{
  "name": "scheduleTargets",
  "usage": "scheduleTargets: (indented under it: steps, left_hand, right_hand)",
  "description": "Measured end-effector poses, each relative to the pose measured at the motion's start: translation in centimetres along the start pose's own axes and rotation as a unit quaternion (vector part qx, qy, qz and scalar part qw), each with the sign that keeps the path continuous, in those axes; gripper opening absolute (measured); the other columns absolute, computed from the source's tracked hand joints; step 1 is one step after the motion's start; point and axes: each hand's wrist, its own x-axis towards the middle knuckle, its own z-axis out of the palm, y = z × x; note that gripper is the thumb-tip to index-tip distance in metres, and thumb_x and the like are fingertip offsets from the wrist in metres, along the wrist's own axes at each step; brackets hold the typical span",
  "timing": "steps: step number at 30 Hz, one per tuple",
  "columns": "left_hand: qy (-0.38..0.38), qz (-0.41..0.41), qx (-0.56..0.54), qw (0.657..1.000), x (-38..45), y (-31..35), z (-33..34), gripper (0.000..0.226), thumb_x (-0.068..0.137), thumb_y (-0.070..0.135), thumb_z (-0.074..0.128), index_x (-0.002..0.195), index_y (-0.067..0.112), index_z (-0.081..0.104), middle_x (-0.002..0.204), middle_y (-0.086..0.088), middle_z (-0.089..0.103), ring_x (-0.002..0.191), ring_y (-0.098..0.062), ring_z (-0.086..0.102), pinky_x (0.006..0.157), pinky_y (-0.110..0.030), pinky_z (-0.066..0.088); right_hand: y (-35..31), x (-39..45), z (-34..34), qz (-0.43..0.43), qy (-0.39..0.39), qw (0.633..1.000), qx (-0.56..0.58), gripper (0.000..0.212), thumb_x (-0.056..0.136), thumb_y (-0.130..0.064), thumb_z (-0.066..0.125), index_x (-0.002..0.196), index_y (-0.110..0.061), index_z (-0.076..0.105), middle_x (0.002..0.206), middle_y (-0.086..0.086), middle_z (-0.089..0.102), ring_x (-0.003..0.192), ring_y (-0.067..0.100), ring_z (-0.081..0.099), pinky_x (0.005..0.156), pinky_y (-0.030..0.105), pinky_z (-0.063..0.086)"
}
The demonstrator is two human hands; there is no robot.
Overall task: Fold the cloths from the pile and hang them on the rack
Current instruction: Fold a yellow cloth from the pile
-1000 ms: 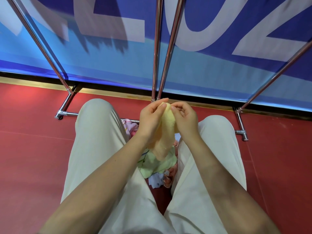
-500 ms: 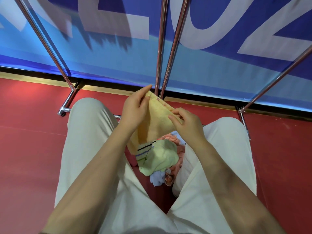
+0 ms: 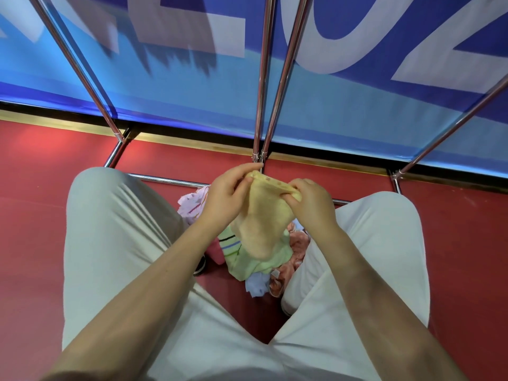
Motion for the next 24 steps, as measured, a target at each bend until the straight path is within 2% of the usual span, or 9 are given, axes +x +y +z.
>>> scheduleTargets:
  steps: [2,5,7,10,12,14,18,21,24]
  left_hand:
    - [-0.009,0.013,0.0,1.0,-0.3,0.1,-0.1,0.037,0.096,0.003,0.05,0.122,0.027,0.063,0.108,0.02,0.063,0.097,0.011,0.056,0.088,-0.014,0.043]
    - [0.015,0.003,-0.017,1.0,-0.3,0.4,-0.4,0.037,0.096,0.002,0.05,0.125,0.02,0.062,0.111,0.012,0.065,0.097,0.004,0.058,0.09,-0.014,0.043]
    - [0.05,-0.027,-0.033,0.998,-0.1,0.5,-0.6,0.038,0.097,0.004,0.05,0.132,0.016,0.057,0.116,-0.005,0.068,0.101,-0.008,0.06,0.09,-0.014,0.043]
    - [0.102,-0.108,-0.046,0.988,0.3,0.1,-0.9,0.042,0.098,0.011,0.051,0.14,0.015,0.05,0.123,-0.022,0.06,0.109,-0.02,0.061,0.095,-0.033,0.047]
    - [0.121,-0.143,-0.047,0.981,0.7,-0.2,-1.3,0.038,0.098,0.013,0.051,0.135,0.014,0.056,0.126,-0.012,0.064,0.118,-0.022,0.058,0.102,-0.036,0.045]
    - [0.135,-0.157,-0.062,0.976,1.1,-0.4,-1.7,0.031,0.097,0.014,0.052,0.126,0.014,0.064,0.122,-0.001,0.067,0.117,-0.014,0.059,0.104,-0.035,0.044]
    - [0.143,-0.162,-0.091,0.972,1.2,-0.7,-1.5,0.025,0.097,0.015,0.052,0.118,0.017,0.067,0.115,0.001,0.069,0.113,-0.015,0.061,0.102,-0.036,0.047]
    - [0.146,-0.171,-0.116,0.967,1.4,-0.6,-1.2,0.024,0.097,0.012,0.051,0.113,0.021,0.066,0.112,0.001,0.068,0.109,-0.016,0.062,0.096,-0.031,0.048]
    - [0.148,-0.198,-0.134,0.96,1.8,0.0,-0.9,0.024,0.097,0.012,0.051,0.113,0.021,0.066,0.115,0.0,0.068,0.108,-0.014,0.06,0.093,-0.027,0.047]
  right_hand:
    - [0.2,0.2,0.3,0.001,0.017,0.999,-0.04,0.018,0.087,-0.03,0.064,0.094,-0.015,0.071,0.09,-0.001,0.051,0.097,0.024,0.051,0.072,0.029,0.03]
    - [0.6,0.5,0.3,0.014,0.02,0.998,-0.057,0.015,0.082,-0.037,0.069,0.082,-0.022,0.069,0.093,-0.008,0.045,0.095,0.016,0.044,0.081,0.031,0.028]
    - [0.6,0.7,0.2,0.047,-0.031,0.997,0.053,0.013,0.081,-0.03,0.071,0.077,-0.022,0.061,0.087,-0.008,0.051,0.085,0.014,0.048,0.079,0.033,0.037]
    - [-0.1,0.6,-0.1,0.096,-0.051,0.961,0.256,0.013,0.084,-0.017,0.07,0.076,-0.017,0.059,0.074,-0.004,0.057,0.071,0.016,0.052,0.067,0.036,0.044]
    - [-0.6,0.4,-0.5,0.094,-0.032,0.939,0.329,0.012,0.085,-0.014,0.069,0.077,-0.016,0.06,0.073,-0.003,0.056,0.07,0.014,0.051,0.065,0.032,0.042]
    - [-0.8,0.3,-0.7,0.092,-0.011,0.914,0.395,0.012,0.085,-0.015,0.069,0.077,-0.018,0.061,0.074,-0.001,0.055,0.073,0.014,0.05,0.067,0.028,0.041]
    - [-0.8,0.0,-0.8,0.115,0.005,0.868,0.482,0.021,0.077,-0.031,0.071,0.075,-0.014,0.058,0.078,0.011,0.051,0.076,0.023,0.05,0.07,0.038,0.041]
    - [-1.0,0.0,-0.9,0.123,0.03,0.866,0.485,0.046,0.075,-0.039,0.071,0.079,0.001,0.048,0.08,0.01,0.049,0.076,0.024,0.047,0.071,0.04,0.04]
    - [-1.4,0.1,-0.8,0.12,0.071,0.883,0.448,0.04,0.082,-0.03,0.07,0.068,-0.003,0.045,0.068,0.007,0.043,0.067,0.019,0.042,0.066,0.032,0.037]
